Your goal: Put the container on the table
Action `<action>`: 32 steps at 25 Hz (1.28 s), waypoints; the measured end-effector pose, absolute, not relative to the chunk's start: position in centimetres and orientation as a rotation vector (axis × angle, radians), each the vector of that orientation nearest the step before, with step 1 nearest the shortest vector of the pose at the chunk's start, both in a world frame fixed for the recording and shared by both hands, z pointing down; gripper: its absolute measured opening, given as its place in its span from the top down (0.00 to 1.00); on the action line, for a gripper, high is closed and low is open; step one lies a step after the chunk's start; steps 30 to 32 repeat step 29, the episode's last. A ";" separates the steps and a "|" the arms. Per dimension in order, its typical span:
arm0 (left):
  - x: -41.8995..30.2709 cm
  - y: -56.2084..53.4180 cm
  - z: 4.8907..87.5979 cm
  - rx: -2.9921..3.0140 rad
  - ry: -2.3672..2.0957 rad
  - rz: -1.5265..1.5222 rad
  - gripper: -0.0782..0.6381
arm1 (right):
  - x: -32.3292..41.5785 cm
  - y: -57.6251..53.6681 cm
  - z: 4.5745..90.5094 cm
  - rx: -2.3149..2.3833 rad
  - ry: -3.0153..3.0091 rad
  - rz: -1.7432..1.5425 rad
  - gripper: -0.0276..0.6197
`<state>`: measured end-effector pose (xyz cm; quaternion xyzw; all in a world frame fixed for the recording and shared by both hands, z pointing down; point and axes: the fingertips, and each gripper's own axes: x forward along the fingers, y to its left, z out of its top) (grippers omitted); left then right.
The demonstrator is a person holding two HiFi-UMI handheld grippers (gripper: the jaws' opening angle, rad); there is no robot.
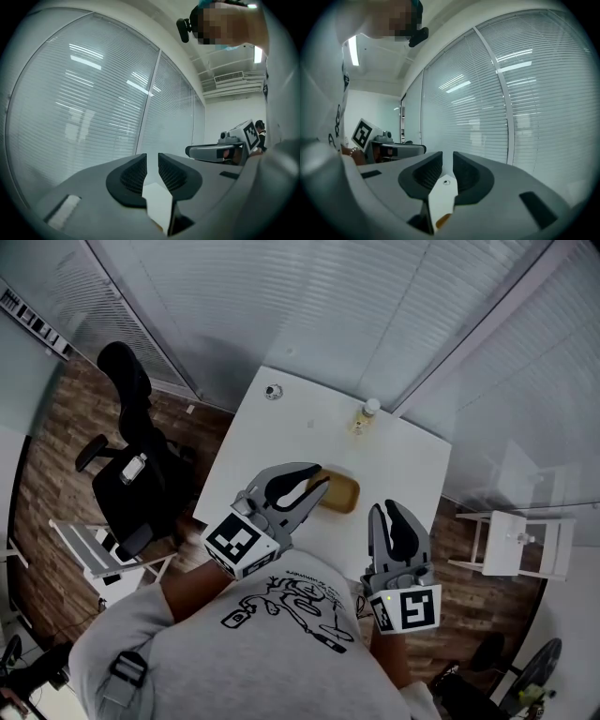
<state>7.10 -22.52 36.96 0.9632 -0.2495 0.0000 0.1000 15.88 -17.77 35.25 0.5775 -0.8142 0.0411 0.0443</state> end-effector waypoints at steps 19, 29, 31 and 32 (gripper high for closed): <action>5.0 -23.1 35.5 2.804 -0.862 -0.054 0.79 | 16.0 -17.2 33.7 1.823 -2.451 0.091 0.89; 4.9 -22.9 35.4 2.799 -0.848 -0.058 0.79 | 15.9 -17.0 33.4 1.829 -2.451 0.081 0.89; 4.9 -22.9 35.4 2.799 -0.848 -0.058 0.79 | 15.9 -17.0 33.4 1.829 -2.451 0.081 0.89; 4.9 -22.9 35.4 2.799 -0.848 -0.058 0.79 | 15.9 -17.0 33.4 1.829 -2.451 0.081 0.89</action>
